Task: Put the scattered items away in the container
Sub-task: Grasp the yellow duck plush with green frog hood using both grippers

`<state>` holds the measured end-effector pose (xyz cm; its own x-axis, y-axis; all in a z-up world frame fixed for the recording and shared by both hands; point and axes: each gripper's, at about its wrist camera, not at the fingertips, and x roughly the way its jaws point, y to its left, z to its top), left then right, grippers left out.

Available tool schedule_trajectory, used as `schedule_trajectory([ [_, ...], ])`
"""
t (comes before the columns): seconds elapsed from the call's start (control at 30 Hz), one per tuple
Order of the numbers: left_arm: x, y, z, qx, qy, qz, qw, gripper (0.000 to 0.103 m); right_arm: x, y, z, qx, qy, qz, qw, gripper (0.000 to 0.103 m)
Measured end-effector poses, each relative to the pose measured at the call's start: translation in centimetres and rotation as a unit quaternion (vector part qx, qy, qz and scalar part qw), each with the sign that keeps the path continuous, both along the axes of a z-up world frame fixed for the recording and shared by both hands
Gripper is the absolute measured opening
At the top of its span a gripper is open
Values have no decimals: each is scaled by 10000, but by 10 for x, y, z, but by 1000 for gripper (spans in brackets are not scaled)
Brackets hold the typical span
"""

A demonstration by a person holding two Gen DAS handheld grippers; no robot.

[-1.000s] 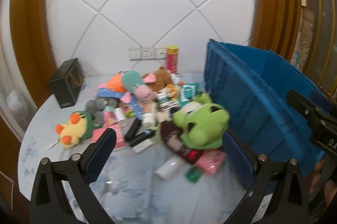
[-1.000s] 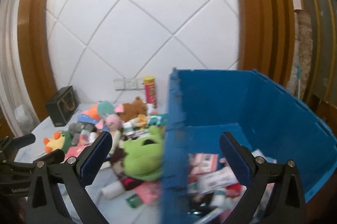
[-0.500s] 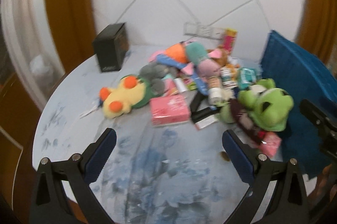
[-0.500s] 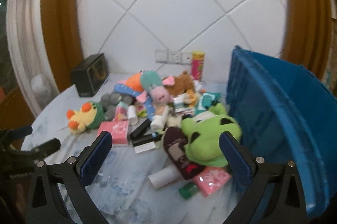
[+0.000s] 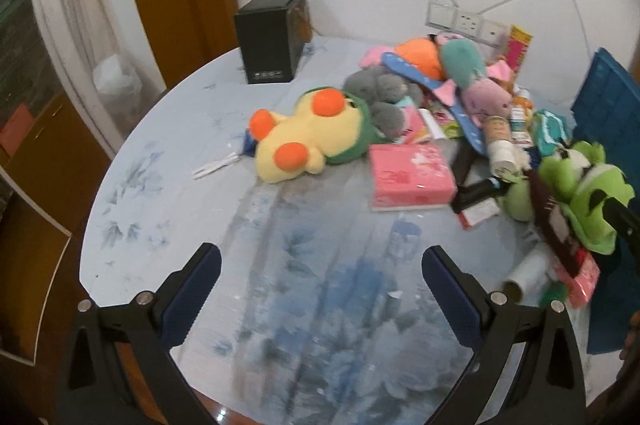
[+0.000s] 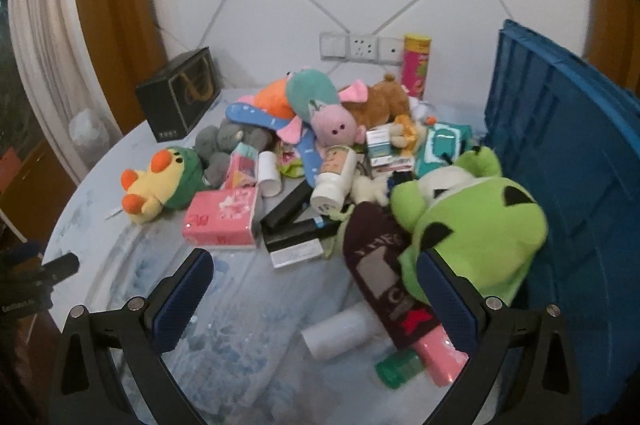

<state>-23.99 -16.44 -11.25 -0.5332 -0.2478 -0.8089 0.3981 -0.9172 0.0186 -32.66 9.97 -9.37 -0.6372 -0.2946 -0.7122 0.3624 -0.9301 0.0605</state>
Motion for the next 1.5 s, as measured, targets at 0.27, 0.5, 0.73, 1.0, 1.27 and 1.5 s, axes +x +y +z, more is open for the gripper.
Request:
schedule_trajectory([
  [0.27, -36, -68, -22, 3, -219, -71, 9997, 102, -21, -47, -18, 49, -205, -89, 9997, 103],
  [0.5, -80, -127, -47, 128, -455, -743, 9961, 102, -34, -115, -40, 9, -321, -683, 9971, 103],
  [0.73, -119, -129, -74, 511, -591, -1215, 9895, 102, -51, -163, -54, 159, -560, -816, 9950, 103],
  [1.0, -158, -122, -107, 613, -806, -976, 9901, 78, -89, -186, -68, 134, -764, -352, 9964, 103],
  [1.27, -141, -139, -130, 759, -1029, -874, 9879, 77, -135, -240, -100, -212, -1229, 677, 9899, 102],
  [1.5, -122, -164, -133, 448, -1113, -822, 9894, 77, -143, -294, -127, -317, -1596, 1300, 9781, 102],
])
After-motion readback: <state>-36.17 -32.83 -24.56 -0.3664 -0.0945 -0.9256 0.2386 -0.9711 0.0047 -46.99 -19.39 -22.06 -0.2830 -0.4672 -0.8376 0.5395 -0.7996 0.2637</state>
